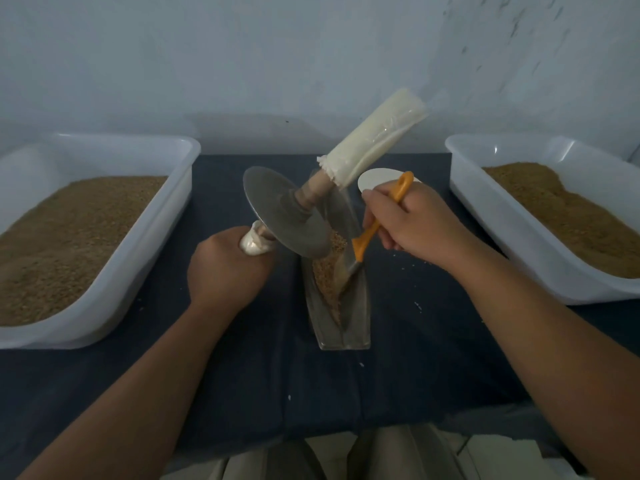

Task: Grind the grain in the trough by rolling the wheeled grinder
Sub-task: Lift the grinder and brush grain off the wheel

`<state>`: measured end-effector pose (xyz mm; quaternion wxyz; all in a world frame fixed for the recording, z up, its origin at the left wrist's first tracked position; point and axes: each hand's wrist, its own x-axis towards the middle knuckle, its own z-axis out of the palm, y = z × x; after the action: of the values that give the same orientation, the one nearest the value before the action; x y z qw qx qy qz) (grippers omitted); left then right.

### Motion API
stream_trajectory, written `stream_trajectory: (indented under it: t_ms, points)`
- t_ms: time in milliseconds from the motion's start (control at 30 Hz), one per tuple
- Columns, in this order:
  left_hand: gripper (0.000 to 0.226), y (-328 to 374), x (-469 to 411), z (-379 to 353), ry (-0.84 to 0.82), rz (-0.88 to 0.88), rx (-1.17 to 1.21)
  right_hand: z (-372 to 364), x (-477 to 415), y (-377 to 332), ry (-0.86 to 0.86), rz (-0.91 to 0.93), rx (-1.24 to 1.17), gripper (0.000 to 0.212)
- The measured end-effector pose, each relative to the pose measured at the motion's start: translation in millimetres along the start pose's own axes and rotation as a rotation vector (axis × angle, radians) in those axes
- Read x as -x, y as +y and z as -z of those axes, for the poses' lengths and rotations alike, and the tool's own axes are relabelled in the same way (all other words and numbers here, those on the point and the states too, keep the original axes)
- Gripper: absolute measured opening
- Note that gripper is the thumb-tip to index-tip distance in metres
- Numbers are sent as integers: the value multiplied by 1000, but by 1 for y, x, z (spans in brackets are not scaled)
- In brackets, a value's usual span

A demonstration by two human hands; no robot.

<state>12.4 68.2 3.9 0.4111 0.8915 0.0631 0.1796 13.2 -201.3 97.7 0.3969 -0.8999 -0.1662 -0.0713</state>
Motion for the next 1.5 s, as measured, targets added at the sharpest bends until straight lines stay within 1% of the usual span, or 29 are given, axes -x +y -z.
stream_trajectory:
  t_ms: [100,133,200,267,367,467,500,567,633,733,800,833,900,967,1000,1067,1100,1200,1300,1367,1433,1467,1500]
  points:
    - [14,-2,-2,0,4,16,12,8,-4,-3,38,2,-49,45]
    - [15,-2,-2,0,6,15,18,10,-4,-4,11,5,-66,44]
    - [17,-2,-2,1,8,12,26,9,-3,-6,-97,18,-94,44]
    - [18,-1,-2,0,8,16,27,1,-2,-5,-146,30,-41,45]
    - [20,0,-2,1,9,17,30,-6,-6,-4,-44,73,85,45]
    - [17,0,-1,1,2,15,27,1,-9,-7,10,97,-5,45]
    - [17,0,-1,2,0,18,23,3,-9,-8,-4,102,-43,43]
    - [18,1,-1,2,-3,19,14,2,-6,-10,-91,110,-75,42]
    - [20,2,-1,1,-3,14,11,-4,-5,-9,-157,106,-26,44]
    - [22,2,-1,1,0,16,-2,-5,-7,-8,-57,123,98,47]
    - [20,2,-1,1,-7,23,-7,-2,-7,-8,-12,123,69,46]
    - [19,2,-1,1,-10,24,-8,0,-6,-8,-16,113,29,46]
    - [19,2,-2,1,-9,21,-12,0,-5,-10,-81,79,-47,44]
    - [18,2,-1,0,-2,14,-16,-5,-2,-10,-142,59,-39,44]
    - [18,3,-1,0,1,11,-20,-8,-2,-10,-129,59,5,45]
    - [17,3,-1,0,9,9,-23,-9,-3,-11,-47,92,112,49]
    - [17,3,-1,1,12,10,-24,-9,-3,-12,-16,106,121,50]
    - [19,3,-1,2,9,11,-27,-3,-2,-15,-23,83,-24,46]
    - [18,4,-1,1,6,1,-22,-2,-1,-19,-148,35,-143,45]
    - [17,4,-1,1,3,-7,-25,-6,-2,-18,-146,47,-64,47]
    - [14,4,0,1,4,-12,-36,-9,-3,-18,-76,89,108,52]
    - [13,3,0,2,2,-15,-40,-9,-3,-18,-49,106,152,54]
    - [13,4,1,2,-2,-18,-41,-7,-1,-18,-32,111,145,53]
